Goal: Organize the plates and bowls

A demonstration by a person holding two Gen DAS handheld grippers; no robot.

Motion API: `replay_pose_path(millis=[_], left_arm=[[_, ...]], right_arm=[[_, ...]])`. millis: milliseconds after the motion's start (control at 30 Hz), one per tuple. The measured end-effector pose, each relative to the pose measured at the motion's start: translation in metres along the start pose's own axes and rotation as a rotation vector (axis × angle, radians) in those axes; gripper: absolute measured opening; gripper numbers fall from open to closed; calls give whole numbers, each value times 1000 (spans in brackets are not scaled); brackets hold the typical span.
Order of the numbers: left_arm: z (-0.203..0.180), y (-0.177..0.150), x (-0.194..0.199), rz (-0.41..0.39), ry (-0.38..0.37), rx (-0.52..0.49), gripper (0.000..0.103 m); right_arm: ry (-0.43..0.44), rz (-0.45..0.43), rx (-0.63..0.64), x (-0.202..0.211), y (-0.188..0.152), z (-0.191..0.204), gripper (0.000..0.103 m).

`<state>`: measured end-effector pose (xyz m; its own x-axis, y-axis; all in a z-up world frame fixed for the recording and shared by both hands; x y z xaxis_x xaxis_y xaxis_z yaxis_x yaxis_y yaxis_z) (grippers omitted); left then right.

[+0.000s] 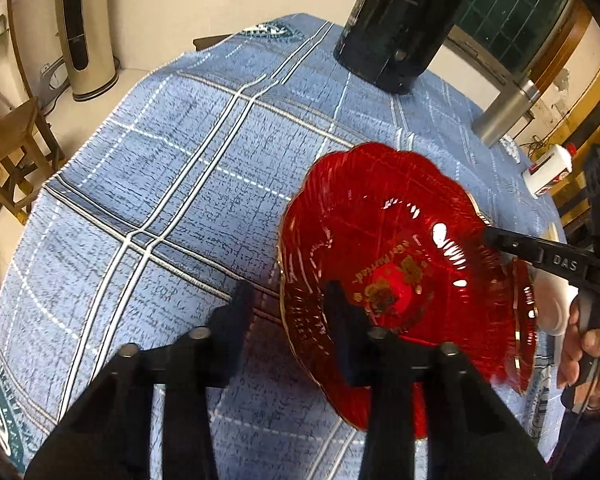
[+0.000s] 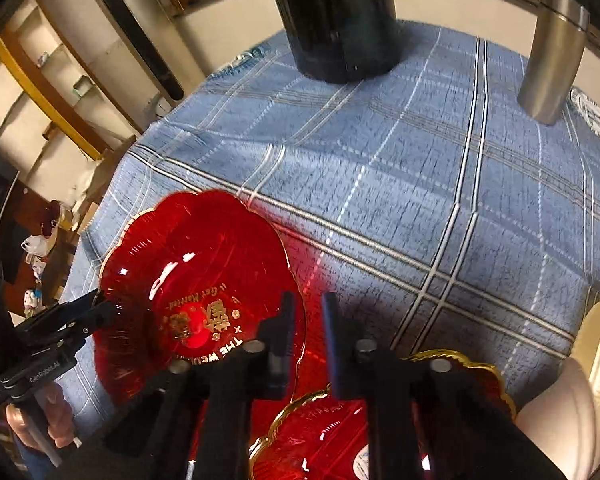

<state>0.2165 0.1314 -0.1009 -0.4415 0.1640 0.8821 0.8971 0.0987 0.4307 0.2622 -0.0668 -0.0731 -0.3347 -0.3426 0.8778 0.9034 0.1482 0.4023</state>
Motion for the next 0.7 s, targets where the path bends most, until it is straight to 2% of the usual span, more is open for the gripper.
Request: replay_pose_path(millis=[67,100,200,367,567,700], left_arm=[[-2,-2,-4,13,-15,4,26],[-2,-4,-5,9,-16,2,20],[1,-9,3,-14,29,-16,19],[18,-26,24,-41,61,-14,20],[37,-64,51,-60,101,-20,20],[40,-90,59,-66,100,-21,20]], right_arm=[[-4,-10,4,-2,-1,2,5],[1,-18,5,-2,-2,4,4],[6,-21,15,0,-9,12,4],[22,-32,56,14,-26,37,4],[53,3,123,23,-69,71,4],[74,8,132,30,-102,78,5]])
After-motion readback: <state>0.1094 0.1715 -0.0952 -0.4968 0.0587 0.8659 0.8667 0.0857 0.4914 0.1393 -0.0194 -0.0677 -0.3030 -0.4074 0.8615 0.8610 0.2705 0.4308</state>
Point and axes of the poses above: each gripper's, at about its wrist camera, not at the fingertips, and x roughly against the way its jaws point, z to its left, y to its top, the point moved 10 cm from there along -x, roughly the way its jaws point, and after that the axes turned 4 degrees about y, right-handed, at the moved point
